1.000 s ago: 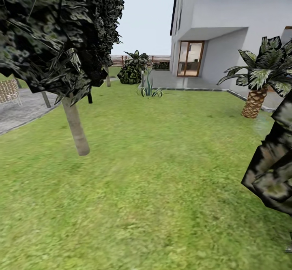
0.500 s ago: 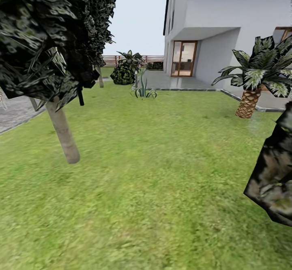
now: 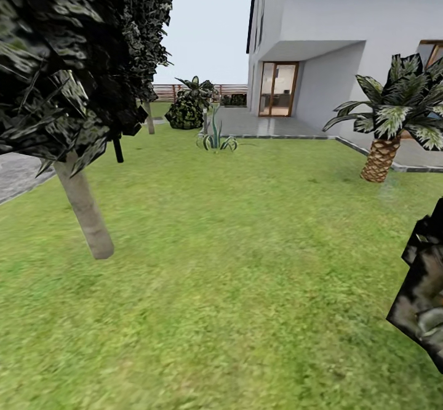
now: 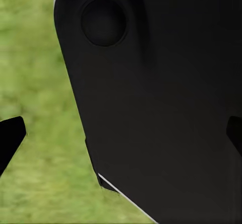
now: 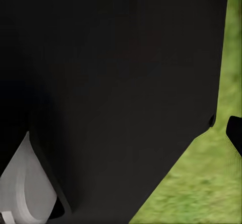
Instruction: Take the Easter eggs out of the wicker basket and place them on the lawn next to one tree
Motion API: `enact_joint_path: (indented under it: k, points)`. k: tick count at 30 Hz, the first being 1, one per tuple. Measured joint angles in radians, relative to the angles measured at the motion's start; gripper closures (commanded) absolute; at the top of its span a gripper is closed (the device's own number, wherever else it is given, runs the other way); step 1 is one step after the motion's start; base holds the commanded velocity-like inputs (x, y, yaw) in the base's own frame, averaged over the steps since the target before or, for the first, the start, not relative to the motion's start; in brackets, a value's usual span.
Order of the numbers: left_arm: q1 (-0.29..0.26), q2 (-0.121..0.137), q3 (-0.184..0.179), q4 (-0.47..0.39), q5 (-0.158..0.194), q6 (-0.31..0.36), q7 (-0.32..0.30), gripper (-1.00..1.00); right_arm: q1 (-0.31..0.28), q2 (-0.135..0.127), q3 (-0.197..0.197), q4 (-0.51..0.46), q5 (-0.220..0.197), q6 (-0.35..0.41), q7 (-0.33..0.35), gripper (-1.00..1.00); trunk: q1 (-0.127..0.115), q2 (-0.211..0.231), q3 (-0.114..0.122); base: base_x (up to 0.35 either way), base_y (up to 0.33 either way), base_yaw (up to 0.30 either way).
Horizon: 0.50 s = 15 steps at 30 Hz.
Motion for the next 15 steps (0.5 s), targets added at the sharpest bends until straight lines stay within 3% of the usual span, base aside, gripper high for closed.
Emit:
enact_joint_path:
  k: [15]
  points:
    - [0.000,0.000,0.000,0.000,0.000,-0.012,0.000,-1.00,0.000,-0.006,-0.004,-0.008,0.000,0.000,-0.001,-1.00,0.000,0.000,0.000,0.337,0.000,0.000]
